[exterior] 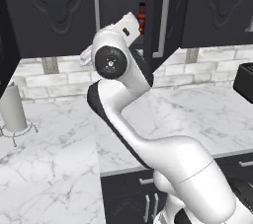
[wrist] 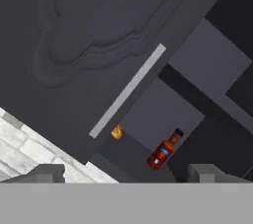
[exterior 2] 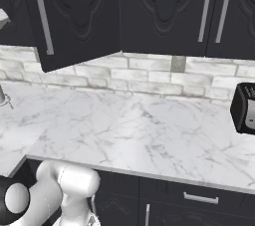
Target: The dining table condiment station is running low on condiment bottle. Refill the condiment station by opening the cabinet and taking the condiment bottle from the cabinet and placing it on the dining table.
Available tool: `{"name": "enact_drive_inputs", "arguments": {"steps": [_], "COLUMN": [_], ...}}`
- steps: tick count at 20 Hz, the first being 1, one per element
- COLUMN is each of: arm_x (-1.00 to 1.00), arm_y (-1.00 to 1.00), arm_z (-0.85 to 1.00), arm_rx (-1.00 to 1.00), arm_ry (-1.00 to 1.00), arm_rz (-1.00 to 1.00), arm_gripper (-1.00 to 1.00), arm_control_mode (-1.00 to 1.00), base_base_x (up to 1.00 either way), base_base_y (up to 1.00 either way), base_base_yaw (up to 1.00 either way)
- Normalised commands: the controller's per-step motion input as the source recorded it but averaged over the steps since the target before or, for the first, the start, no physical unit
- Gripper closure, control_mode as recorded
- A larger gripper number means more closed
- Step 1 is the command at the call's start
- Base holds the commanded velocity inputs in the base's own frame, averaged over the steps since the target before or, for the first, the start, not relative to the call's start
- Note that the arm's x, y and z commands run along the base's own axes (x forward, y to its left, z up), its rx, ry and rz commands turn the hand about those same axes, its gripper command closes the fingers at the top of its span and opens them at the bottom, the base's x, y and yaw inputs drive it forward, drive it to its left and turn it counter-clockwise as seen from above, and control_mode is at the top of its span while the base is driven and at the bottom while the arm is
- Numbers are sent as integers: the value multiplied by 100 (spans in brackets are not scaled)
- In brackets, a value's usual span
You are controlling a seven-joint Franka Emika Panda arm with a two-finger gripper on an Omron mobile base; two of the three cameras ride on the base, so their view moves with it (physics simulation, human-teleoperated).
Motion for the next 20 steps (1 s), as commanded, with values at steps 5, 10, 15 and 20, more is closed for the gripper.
{"name": "enact_drive_inputs", "arguments": {"steps": [5, 10, 15, 20], "arm_x": [85, 47, 10, -76], "arm_y": [-3, -71, -93, -84], "arm_z": [-49, -24, -12, -1], "arm_rx": [-22, -4, 0, 0], "arm_ry": [14, 16, 13, 0], "arm_rz": [-26, -19, -17, -20], "arm_gripper": [-100, -100, -100, -100], "arm_control_mode": [-100, -100, -100, -100], "base_base_x": [0, 0, 0, 0], "base_base_y": [0, 0, 0, 0], "base_base_yaw": [0, 0, 0, 0]}}
